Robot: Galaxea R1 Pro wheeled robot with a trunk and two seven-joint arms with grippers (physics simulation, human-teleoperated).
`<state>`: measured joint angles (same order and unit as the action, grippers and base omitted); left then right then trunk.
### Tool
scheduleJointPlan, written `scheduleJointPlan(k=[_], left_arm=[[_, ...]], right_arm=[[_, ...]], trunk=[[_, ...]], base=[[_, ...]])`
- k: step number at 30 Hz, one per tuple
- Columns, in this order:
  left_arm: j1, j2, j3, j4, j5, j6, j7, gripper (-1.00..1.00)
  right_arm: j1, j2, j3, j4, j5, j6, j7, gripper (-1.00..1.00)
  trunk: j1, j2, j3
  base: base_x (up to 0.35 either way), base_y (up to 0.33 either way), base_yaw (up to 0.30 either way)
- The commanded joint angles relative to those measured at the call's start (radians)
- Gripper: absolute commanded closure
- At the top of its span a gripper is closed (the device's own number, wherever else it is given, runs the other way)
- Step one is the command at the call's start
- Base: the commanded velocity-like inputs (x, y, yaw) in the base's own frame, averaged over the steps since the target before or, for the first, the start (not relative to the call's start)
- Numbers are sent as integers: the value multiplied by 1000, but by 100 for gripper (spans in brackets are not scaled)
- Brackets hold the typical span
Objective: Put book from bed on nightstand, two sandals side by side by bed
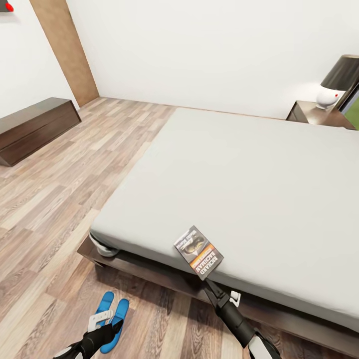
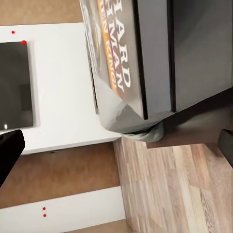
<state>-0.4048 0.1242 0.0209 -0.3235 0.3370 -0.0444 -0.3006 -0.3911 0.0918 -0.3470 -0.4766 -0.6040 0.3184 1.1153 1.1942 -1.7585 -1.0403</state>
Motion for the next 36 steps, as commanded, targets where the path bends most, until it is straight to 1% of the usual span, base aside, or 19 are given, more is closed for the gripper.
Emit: scheduleJointPlan(k=[1,4,7,10,20,28,36], left_arm=[[0,0,2,1,4,-2,-6,-100],[-1,0,2,1,4,-2,-5,-100],[-1,0,2,1,4,-2,-5,-100],[-1,0,2,1,4,-2,-5,-100],[-1,0,2,1,4,-2,-5,-100],[-1,0,2,1,4,-1,-5,-100],[-1,0,2,1,4,-2,-5,-100]], right_arm=[[0,0,-5,0,-3,10,3,-100],[0,-1,-6,0,-17,10,3,-100],[0,-1,-6,0,-41,10,3,-100],[-1,-1,-6,0,-49,10,3,-100],[-1,0,-5,0,-53,10,3,-100],[-1,0,-4,0,-53,10,3,-100],[0,0,-4,0,-53,10,3,-100]], trunk=[[4,-8,-4],[4,-8,-4],[4,-8,-4],[4,-8,-4],[4,-8,-4],[4,-8,-4],[4,-8,-4]], base=[[0,0,0],[0,0,0],[0,0,0],[0,0,0],[1,1,0],[148,108,0],[26,21,0]])
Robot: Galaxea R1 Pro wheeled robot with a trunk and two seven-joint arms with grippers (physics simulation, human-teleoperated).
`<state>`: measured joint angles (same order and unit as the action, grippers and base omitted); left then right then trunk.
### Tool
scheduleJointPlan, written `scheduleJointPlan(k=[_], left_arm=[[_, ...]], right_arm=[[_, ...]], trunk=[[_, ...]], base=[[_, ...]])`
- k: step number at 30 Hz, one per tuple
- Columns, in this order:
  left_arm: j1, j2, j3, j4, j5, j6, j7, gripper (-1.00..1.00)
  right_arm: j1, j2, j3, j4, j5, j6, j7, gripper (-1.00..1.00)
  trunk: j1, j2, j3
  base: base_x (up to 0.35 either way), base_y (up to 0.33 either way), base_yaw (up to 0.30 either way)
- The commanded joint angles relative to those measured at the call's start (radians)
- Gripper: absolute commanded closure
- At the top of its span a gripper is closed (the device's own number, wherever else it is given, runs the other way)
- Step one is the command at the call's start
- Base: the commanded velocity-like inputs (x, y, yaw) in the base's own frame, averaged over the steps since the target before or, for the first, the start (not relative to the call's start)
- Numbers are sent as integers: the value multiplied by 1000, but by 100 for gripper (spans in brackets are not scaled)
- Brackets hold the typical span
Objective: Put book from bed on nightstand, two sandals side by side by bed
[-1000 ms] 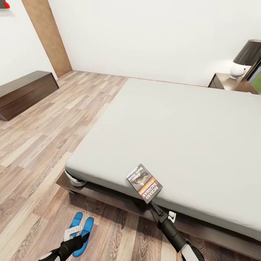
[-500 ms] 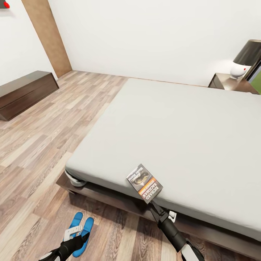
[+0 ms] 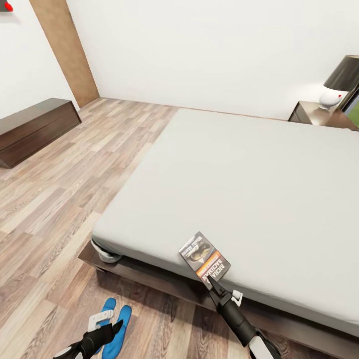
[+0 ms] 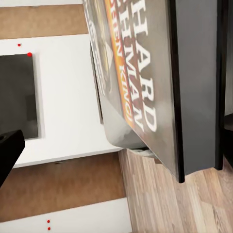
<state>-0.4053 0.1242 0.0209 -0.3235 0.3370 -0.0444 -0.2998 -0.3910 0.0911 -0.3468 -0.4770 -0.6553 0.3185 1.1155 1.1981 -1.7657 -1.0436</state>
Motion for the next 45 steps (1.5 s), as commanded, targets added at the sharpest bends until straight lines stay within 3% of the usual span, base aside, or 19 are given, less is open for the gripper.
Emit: scheduleJointPlan(k=[1,24,25,40,45], left_arm=[[0,0,2,1,4,-2,-5,-100],[-1,0,2,1,4,-1,-5,-100],[0,0,2,1,4,-1,-5,-100],[0,0,2,1,4,0,-5,-100],[-1,0,2,1,4,0,-6,-100]], right_arm=[[0,1,-5,0,-1,10,3,-100],[-1,0,-5,0,-3,9,3,-100],[-1,-1,-5,0,-3,9,3,100],[-1,-1,-5,0,-3,10,3,100],[-1,-1,-5,1,-3,10,3,100]], trunk=[[0,0,-1],[0,0,-1],[0,0,-1],[0,0,-1],[-19,35,15]], base=[[3,3,0],[0,0,0],[0,0,0],[0,0,0],[0,0,0]])
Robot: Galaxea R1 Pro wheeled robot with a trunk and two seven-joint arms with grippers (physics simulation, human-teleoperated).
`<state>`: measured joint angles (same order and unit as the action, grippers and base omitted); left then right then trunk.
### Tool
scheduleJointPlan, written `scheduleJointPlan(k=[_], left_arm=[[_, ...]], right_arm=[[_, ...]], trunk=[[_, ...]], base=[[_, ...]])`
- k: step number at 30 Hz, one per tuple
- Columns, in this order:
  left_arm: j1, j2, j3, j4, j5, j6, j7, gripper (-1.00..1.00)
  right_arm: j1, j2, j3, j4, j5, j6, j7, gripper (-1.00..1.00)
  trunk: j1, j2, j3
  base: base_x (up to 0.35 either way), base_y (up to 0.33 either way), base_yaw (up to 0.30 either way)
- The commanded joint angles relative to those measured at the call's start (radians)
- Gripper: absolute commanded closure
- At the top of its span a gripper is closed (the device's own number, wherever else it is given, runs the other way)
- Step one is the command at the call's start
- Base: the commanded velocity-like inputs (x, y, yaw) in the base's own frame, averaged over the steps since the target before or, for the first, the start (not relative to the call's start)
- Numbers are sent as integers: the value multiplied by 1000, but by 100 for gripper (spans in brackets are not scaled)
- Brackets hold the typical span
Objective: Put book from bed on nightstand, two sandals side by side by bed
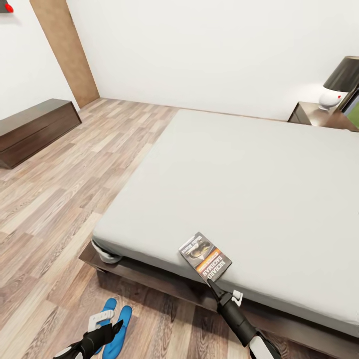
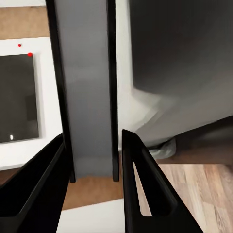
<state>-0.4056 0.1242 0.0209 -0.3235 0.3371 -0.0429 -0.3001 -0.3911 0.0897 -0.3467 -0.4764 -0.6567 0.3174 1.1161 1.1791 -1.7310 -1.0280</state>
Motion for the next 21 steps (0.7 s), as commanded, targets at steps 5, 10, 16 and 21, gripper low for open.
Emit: scheduleJointPlan(k=[5,10,16,21], left_arm=[[0,0,2,1,3,-2,-6,-100],[0,0,2,1,3,-2,-7,-100],[0,0,2,1,3,-2,-7,-100],[0,0,2,1,3,-2,-7,-100]], right_arm=[[-1,1,-5,0,-1,11,2,100],[0,1,-5,0,-1,11,2,100],[0,1,-5,0,-1,11,2,100],[0,1,-5,0,-1,11,2,100]], trunk=[[-19,35,15],[-39,70,31],[-62,112,50],[-81,147,65]], base=[[0,0,0],[0,0,0],[0,0,0],[0,0,0]])
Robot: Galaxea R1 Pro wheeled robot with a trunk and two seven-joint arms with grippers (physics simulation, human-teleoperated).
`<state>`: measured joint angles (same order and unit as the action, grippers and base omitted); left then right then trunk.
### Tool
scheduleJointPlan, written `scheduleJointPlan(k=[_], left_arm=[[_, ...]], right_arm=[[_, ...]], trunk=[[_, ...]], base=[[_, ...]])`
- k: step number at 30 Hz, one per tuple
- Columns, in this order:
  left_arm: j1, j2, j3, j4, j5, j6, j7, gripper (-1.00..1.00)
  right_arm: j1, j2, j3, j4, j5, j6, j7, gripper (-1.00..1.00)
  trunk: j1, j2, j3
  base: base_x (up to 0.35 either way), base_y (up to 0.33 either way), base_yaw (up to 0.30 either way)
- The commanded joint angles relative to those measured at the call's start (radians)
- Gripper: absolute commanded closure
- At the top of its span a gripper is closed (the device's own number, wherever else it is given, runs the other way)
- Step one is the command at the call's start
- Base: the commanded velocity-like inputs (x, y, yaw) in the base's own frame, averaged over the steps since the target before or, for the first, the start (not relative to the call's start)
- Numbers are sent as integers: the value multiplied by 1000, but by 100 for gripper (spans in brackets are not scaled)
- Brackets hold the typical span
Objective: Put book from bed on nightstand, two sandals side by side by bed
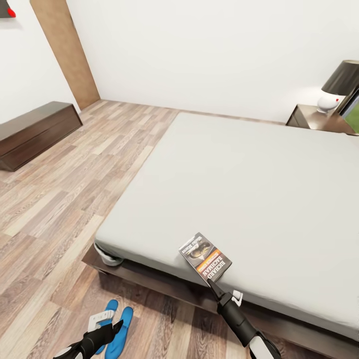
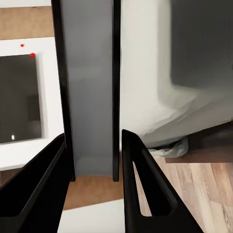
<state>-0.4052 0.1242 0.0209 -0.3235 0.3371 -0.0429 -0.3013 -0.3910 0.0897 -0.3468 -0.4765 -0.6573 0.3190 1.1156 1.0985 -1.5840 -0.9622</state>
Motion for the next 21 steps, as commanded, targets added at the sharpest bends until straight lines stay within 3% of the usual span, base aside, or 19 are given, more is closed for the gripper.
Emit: scheduleJointPlan(k=[1,9,12,14,17,20,21], left_arm=[[0,0,2,1,3,-2,-5,-100],[0,0,2,1,3,-2,-6,-100],[0,0,2,1,3,-2,-6,-100],[-1,0,2,1,3,-2,-6,-100],[0,0,1,1,3,-2,-6,-100],[0,0,2,1,3,-2,-6,-100],[0,0,2,1,3,-2,-6,-100]], right_arm=[[0,1,-4,0,-1,9,3,100],[0,2,-2,-5,-1,9,2,100],[0,2,-1,-53,-1,16,2,100],[-1,1,2,-146,0,72,2,100],[0,-1,11,-303,10,241,2,100],[2,-7,12,-364,12,335,3,100],[2,-23,12,-371,13,351,3,100]], trunk=[[-4,7,3],[-35,63,28],[-46,84,37],[-54,98,43],[-65,119,53],[-77,140,62],[-81,147,65]], base=[[0,0,0],[0,0,0],[0,0,0],[0,0,0],[0,0,0],[0,0,0],[0,0,0]])
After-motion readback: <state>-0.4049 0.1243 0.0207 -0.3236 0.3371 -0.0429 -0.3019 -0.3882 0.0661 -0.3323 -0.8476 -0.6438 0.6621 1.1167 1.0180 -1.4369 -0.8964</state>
